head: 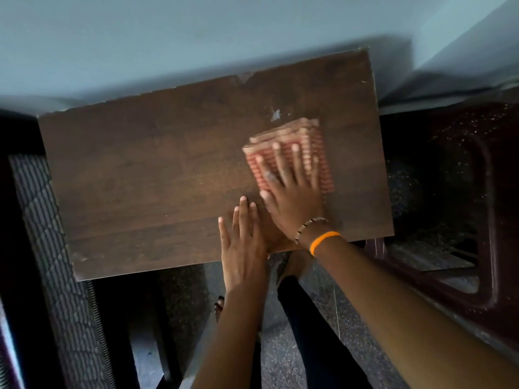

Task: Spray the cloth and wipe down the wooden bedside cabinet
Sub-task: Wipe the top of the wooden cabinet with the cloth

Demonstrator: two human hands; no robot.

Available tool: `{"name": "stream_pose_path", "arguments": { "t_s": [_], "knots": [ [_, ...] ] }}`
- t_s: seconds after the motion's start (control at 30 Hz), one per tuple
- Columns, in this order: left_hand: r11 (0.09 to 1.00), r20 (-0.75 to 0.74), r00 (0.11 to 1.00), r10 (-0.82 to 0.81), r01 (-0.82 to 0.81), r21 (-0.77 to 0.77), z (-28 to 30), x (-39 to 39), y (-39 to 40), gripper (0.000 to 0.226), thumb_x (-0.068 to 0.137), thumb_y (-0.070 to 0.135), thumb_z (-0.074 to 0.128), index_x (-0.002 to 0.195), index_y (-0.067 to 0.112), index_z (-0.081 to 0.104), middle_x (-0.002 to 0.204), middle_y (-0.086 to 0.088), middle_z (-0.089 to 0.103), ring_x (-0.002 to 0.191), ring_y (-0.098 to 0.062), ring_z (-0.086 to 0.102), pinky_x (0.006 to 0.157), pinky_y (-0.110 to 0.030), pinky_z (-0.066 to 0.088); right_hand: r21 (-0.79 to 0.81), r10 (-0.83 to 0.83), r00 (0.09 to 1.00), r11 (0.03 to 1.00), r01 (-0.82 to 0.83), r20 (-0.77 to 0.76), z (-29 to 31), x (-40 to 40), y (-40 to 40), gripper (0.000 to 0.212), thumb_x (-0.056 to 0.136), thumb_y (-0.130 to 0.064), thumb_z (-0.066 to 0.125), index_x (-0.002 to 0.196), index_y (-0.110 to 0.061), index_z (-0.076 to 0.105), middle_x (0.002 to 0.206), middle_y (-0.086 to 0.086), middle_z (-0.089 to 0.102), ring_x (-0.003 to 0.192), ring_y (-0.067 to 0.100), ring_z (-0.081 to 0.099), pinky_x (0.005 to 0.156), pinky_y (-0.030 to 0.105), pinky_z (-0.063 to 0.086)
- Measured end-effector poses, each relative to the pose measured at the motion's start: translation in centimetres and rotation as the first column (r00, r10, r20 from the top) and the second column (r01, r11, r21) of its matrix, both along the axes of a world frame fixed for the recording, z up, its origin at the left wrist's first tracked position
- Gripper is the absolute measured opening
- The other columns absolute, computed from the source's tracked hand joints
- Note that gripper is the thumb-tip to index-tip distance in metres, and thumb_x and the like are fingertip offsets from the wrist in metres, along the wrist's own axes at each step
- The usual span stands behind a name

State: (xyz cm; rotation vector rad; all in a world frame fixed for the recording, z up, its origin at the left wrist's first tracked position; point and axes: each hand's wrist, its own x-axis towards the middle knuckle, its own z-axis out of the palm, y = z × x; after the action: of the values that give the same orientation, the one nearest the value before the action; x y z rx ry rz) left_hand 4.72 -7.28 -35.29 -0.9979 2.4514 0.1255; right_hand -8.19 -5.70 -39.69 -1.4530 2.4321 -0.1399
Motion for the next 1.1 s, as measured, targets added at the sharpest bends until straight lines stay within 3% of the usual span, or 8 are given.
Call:
{"name": "stream_pose_path", "arguments": {
  "t_s": [0.2, 0.3, 0.43, 0.5, 0.57, 0.67, 0.83, 1.1],
  "knots": [
    [0.999, 0.009, 0.999, 0.044, -0.044, 0.021, 0.0, -0.3, 0.9, 0.104, 0.056, 0.026, 0.083, 0.141, 0.001, 0.028, 0.146, -0.021, 0.036, 0.131, -0.035, 0.041, 0.105, -0.052, 0.032, -0.024, 0.386, 0.922, 0.922, -0.386, 0.026, -0.2, -2.1, -10.1, 0.059, 0.090, -0.043, 0.041, 0.145, -0.035, 0.020, 0.158, 0.001, 0.011, 0.145, 0.032, 0.005, 0.115, 0.054, -0.001],
    [0.999, -0.009, 0.999, 0.032, -0.031, 0.032, -0.2, -0.9, 1.2, 0.098, 0.059, 0.023, 0.079, 0.142, 0.000, 0.031, 0.146, -0.022, 0.035, 0.132, -0.036, 0.039, 0.106, -0.054, 0.029, -0.022, 0.437, 0.899, 0.899, -0.437, -0.022, -0.5, -4.3, -12.2, 0.060, 0.091, -0.045, 0.038, 0.145, -0.038, 0.014, 0.158, -0.004, 0.008, 0.146, 0.027, 0.003, 0.115, 0.053, -0.004],
    [1.000, -0.062, 0.998, 0.012, -0.012, -0.003, -0.1, -1.9, 1.7, 0.060, 0.077, 0.012, 0.047, 0.135, -0.002, 0.044, 0.141, -0.026, 0.040, 0.127, -0.037, 0.046, 0.104, -0.055, 0.032, -0.068, 0.290, 0.957, 0.954, -0.291, -0.032, -0.5, -7.1, -11.5, 0.058, 0.089, -0.043, 0.039, 0.144, -0.037, 0.022, 0.157, -0.005, 0.016, 0.146, 0.025, 0.010, 0.114, 0.055, 0.002],
    [1.000, -0.053, 0.998, 0.015, -0.016, -0.011, -0.2, -2.1, 1.6, 0.056, 0.079, 0.007, 0.037, 0.133, -0.001, 0.046, 0.140, -0.026, 0.042, 0.125, -0.036, 0.049, 0.104, -0.053, 0.033, -0.092, 0.163, 0.986, 0.982, -0.165, -0.034, -0.6, -9.0, -10.0, 0.058, 0.087, -0.042, 0.039, 0.143, -0.035, 0.026, 0.156, -0.004, 0.020, 0.145, 0.026, 0.013, 0.114, 0.056, 0.006],
    [1.000, -0.041, 0.999, 0.002, -0.002, -0.014, -0.2, -2.3, 1.4, 0.058, 0.077, 0.005, 0.060, 0.133, -0.001, 0.047, 0.140, -0.026, 0.043, 0.124, -0.035, 0.050, 0.106, -0.051, 0.031, -0.090, 0.029, 0.999, 0.995, -0.032, -0.031, -0.6, -11.2, -8.0, 0.058, 0.087, -0.041, 0.039, 0.144, -0.034, 0.026, 0.156, -0.004, 0.019, 0.145, 0.027, 0.012, 0.114, 0.054, 0.004],
    [1.000, 0.019, 1.000, 0.013, -0.013, 0.018, 0.1, -2.6, 1.1, 0.085, 0.056, 0.008, 0.087, 0.131, -0.003, 0.048, 0.136, -0.029, 0.045, 0.121, -0.038, 0.051, 0.105, -0.050, 0.029, -0.038, -0.166, 0.984, 0.986, 0.164, -0.057, -0.4, -13.9, -5.1, 0.060, 0.088, -0.041, 0.036, 0.145, -0.033, 0.020, 0.157, -0.002, 0.014, 0.145, 0.028, 0.010, 0.114, 0.056, 0.004],
    [0.998, 0.072, 0.997, 0.028, -0.032, 0.055, 0.6, -3.1, 1.2, 0.099, 0.048, 0.009, 0.091, 0.134, -0.004, 0.044, 0.138, -0.030, 0.041, 0.123, -0.039, 0.049, 0.104, -0.047, 0.034, 0.011, -0.274, 0.960, 0.961, 0.275, -0.060, 0.0, -14.5, -2.2, 0.061, 0.088, -0.041, 0.031, 0.146, -0.032, 0.016, 0.158, 0.001, 0.012, 0.145, 0.030, 0.010, 0.114, 0.056, 0.008],
    [0.998, 0.119, 0.993, 0.009, -0.016, 0.059, 0.9, -2.9, 1.4, 0.098, 0.073, 0.021, 0.077, 0.146, 0.001, 0.014, 0.153, -0.026, 0.013, 0.140, -0.035, 0.022, 0.114, -0.043, 0.014, 0.046, -0.317, 0.947, 0.947, 0.319, -0.049, 0.0, -8.3, 6.8, 0.064, 0.086, -0.043, 0.033, 0.146, -0.029, 0.017, 0.157, 0.005, 0.016, 0.144, 0.032, 0.013, 0.113, 0.057, 0.018]
  ]
}}
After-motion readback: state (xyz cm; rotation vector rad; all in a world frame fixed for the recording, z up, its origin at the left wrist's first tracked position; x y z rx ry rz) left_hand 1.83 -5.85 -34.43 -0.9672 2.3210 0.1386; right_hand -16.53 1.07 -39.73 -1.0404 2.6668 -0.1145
